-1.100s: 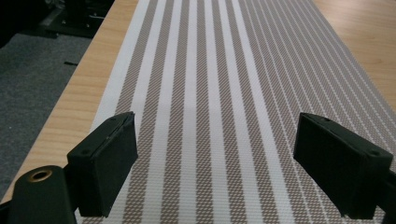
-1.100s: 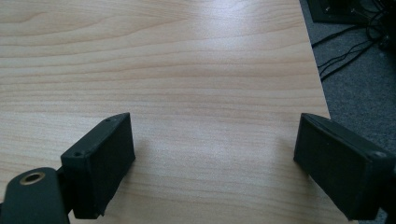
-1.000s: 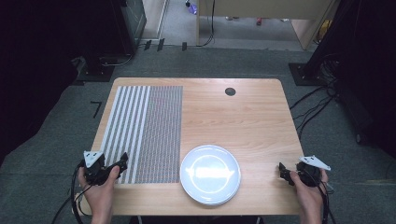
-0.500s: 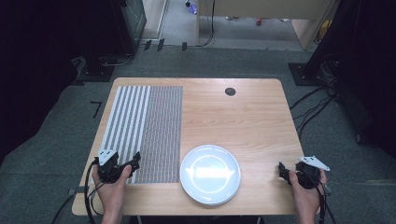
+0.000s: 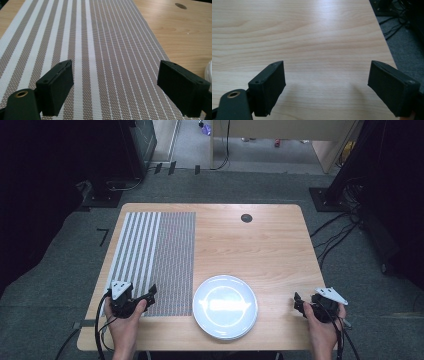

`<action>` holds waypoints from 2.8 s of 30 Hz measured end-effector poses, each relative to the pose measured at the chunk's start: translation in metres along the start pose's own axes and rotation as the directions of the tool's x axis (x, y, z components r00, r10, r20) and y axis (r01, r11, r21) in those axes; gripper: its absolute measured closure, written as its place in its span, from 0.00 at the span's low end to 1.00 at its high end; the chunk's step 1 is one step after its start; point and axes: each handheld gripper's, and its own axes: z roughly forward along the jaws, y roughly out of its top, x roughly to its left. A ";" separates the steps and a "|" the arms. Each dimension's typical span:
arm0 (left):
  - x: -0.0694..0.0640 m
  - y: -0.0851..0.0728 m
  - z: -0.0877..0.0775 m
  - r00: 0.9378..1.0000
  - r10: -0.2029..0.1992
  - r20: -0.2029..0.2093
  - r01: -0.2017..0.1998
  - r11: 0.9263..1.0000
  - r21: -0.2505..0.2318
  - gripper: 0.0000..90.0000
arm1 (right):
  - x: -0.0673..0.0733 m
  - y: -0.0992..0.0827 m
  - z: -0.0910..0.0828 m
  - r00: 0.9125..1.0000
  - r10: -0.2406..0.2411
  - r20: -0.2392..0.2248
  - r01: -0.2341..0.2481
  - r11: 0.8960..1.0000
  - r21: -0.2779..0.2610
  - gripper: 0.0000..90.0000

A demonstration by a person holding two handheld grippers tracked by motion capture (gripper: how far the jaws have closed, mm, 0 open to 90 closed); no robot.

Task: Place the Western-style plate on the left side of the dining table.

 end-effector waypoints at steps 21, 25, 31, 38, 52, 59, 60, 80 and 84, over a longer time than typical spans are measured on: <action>-0.027 -0.007 0.005 0.994 0.080 0.078 -0.083 0.996 0.034 0.16 | 0.039 0.019 -0.024 0.995 -0.004 -0.102 -0.007 0.995 -0.103 0.24; -0.031 -0.008 0.005 0.991 0.101 0.086 -0.104 0.994 0.034 0.15 | 0.046 0.022 -0.026 0.995 0.011 -0.104 -0.022 0.994 -0.110 0.29; -0.038 -0.011 0.007 0.988 0.119 0.102 -0.124 0.991 0.043 0.16 | 0.057 0.023 -0.028 0.988 -0.014 -0.151 -0.005 0.992 -0.126 0.47; -0.045 -0.013 0.006 0.985 0.121 0.124 -0.124 0.992 0.021 0.22 | 0.070 0.020 -0.029 0.971 -0.007 -0.241 -0.023 0.992 -0.125 0.59; -0.060 -0.020 0.008 0.955 0.084 0.283 -0.104 0.993 0.055 0.50 | 0.084 0.015 -0.023 0.929 0.078 -0.362 -0.100 0.994 -0.042 0.74; -0.069 -0.024 0.009 0.943 0.084 0.322 -0.117 0.990 0.084 0.58 | 0.090 0.012 -0.020 0.893 0.121 -0.433 -0.130 0.991 0.007 0.83; -0.070 -0.024 0.010 0.939 0.085 0.332 -0.120 0.989 0.087 0.59 | 0.090 0.012 -0.019 0.888 0.123 -0.444 -0.130 0.991 0.016 0.84; -0.086 -0.038 0.018 0.892 0.055 0.449 -0.153 0.971 0.184 0.65 | 0.097 0.005 -0.008 0.826 0.233 -0.512 -0.157 0.970 0.188 0.94; -0.088 -0.040 0.019 0.884 0.048 0.466 -0.159 0.966 0.202 0.66 | 0.098 0.005 -0.008 0.819 0.243 -0.519 -0.162 0.967 0.198 0.94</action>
